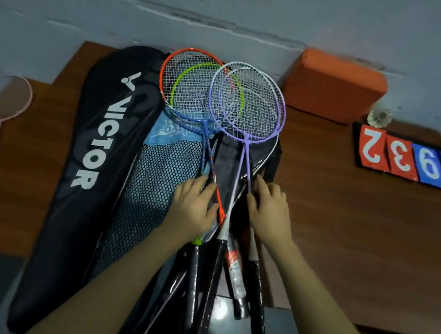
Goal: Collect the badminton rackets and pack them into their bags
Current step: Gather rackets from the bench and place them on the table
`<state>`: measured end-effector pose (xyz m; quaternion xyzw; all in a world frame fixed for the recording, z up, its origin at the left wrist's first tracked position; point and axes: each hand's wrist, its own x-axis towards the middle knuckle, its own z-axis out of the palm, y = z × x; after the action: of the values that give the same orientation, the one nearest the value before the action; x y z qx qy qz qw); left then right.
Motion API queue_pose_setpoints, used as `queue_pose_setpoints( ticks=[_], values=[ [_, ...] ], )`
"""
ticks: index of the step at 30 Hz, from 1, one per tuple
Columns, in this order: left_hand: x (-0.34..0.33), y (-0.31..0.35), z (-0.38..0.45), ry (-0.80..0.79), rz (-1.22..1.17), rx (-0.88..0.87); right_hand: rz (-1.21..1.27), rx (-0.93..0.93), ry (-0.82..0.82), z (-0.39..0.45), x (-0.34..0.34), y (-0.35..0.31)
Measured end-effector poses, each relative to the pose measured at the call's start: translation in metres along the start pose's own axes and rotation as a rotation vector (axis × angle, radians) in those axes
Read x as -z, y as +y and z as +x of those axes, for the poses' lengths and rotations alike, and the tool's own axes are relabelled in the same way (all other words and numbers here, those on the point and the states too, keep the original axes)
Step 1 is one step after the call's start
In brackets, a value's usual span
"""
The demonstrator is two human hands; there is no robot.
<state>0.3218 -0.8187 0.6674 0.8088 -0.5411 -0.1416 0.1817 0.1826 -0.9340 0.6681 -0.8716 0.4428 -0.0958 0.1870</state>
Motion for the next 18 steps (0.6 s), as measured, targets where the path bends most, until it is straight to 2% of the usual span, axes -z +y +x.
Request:
queue_pose_setpoints(
  ticks=[5, 10, 14, 18],
  values=[
    [0.003, 0.062, -0.035, 0.012, 0.036, -0.013, 0.033, 0.059, 0.055, -0.066, 0.043, 0.040],
    [-0.027, 0.151, -0.106, 0.077, -0.024, -0.108, 0.096, 0.002, 0.078, -0.174, 0.082, 0.120],
    [-0.063, 0.225, -0.159, 0.011, -0.065, -0.182, 0.117, -0.098, 0.108, -0.269, 0.110, 0.197],
    [-0.109, 0.283, -0.199, -0.130, -0.103, -0.182, 0.179, -0.294, 0.133, -0.351, 0.131, 0.267]
  ],
)
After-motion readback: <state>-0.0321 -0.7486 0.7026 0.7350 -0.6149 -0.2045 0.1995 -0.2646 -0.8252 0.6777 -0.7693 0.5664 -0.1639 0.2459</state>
